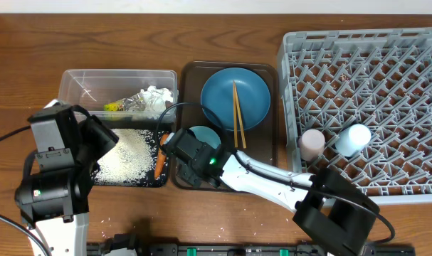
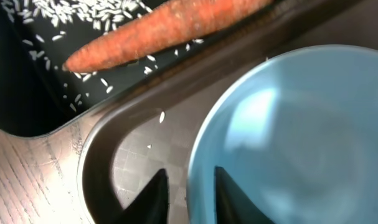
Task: Sort waste into correct bins and load items into the dishwasher rack
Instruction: 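Lift the light-blue bowl and carry it right over the rack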
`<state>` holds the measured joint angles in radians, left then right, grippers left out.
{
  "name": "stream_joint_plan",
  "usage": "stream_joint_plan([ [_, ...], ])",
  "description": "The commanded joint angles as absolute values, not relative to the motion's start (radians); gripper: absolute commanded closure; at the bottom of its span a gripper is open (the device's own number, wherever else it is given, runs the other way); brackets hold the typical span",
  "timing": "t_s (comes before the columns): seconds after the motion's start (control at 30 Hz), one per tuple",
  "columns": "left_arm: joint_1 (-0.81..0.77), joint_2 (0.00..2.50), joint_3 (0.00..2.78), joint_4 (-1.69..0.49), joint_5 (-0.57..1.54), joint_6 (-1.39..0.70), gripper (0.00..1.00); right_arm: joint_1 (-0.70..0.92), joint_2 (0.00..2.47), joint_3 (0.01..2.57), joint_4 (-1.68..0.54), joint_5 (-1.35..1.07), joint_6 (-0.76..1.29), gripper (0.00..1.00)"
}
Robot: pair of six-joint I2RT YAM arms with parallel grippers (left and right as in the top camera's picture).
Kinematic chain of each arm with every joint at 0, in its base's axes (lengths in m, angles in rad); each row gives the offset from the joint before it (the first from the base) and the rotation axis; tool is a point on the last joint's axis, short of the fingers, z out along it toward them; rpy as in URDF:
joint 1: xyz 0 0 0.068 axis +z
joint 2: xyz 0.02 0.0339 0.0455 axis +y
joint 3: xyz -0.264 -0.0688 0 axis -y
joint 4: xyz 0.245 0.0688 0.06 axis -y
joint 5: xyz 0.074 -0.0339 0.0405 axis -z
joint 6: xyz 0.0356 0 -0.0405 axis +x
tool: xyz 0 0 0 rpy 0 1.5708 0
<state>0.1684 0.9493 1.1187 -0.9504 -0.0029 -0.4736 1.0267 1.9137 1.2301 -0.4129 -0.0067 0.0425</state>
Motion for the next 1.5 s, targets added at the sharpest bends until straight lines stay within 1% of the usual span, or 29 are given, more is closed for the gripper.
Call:
stream_joint_plan([
  [0.0,0.174,0.953,1.123,-0.963,-0.004,-0.476,0.29,1.035,1.910,1.242,-0.427,0.000,0.043,0.79],
  [0.03,0.174,0.953,1.123,-0.965,-0.004,-0.476,0.27,1.035,1.910,1.242,-0.431,0.000,0.043,0.80],
  [0.2,0.174,0.953,1.123,-0.969,-0.004,-0.476,0.26,1.035,1.910,1.242,-0.434,0.000,0.043,0.81],
  [0.23,0.174,0.953,1.123,-0.969,-0.004,-0.476,0.26,1.035,1.910,1.242,-0.434,0.000,0.043,0.80],
  [0.3,0.174,0.953,1.123,-0.969,-0.004,-0.476,0.25,1.035,1.910,1.242,-0.438,0.000,0.043,0.74],
  [0.37,0.174,0.953,1.123,-0.978,-0.004,-0.476,0.25,1.035,1.910,1.242,-0.442,0.000,0.044,0.73],
  [0.53,0.174,0.953,1.123,-0.992,-0.004,-0.476,0.23,1.035,1.910,1.242,-0.450,-0.001,0.044,0.83],
  [0.67,0.174,0.953,1.123,-0.994,-0.004,-0.476,0.21,1.035,1.910,1.242,-0.453,-0.001,0.044,0.84],
  [0.7,0.174,0.953,1.123,-0.994,-0.004,-0.476,0.17,1.035,1.910,1.242,-0.455,-0.001,0.044,0.85],
  [0.8,0.174,0.953,1.123,-0.994,-0.004,-0.476,0.14,1.035,1.910,1.242,-0.451,-0.001,0.044,0.85],
  [0.83,0.174,0.953,1.123,-0.994,-0.004,-0.476,0.11,1.035,1.909,1.242,-0.446,-0.001,0.043,0.87],
  [0.9,0.174,0.953,1.123,-0.994,-0.004,-0.476,0.10,1.035,1.909,1.242,-0.430,-0.001,0.043,0.99],
  [1.07,0.174,0.953,1.123,-0.994,-0.004,-0.476,0.09,1.035,1.884,1.264,-0.431,-0.055,0.043,0.99],
  [1.2,0.174,0.953,1.123,-0.994,-0.004,-0.476,0.07,1.035,1.802,1.270,-0.435,-0.138,0.044,0.99],
  [1.23,0.174,0.953,1.123,-0.994,-0.004,-0.476,0.04,1.035,1.765,1.270,-0.439,-0.160,0.043,0.99],
  [1.47,0.174,0.953,1.123,-0.994,-0.004,-0.476,0.03,1.000,1.507,1.270,-0.474,-0.218,0.044,0.99],
])
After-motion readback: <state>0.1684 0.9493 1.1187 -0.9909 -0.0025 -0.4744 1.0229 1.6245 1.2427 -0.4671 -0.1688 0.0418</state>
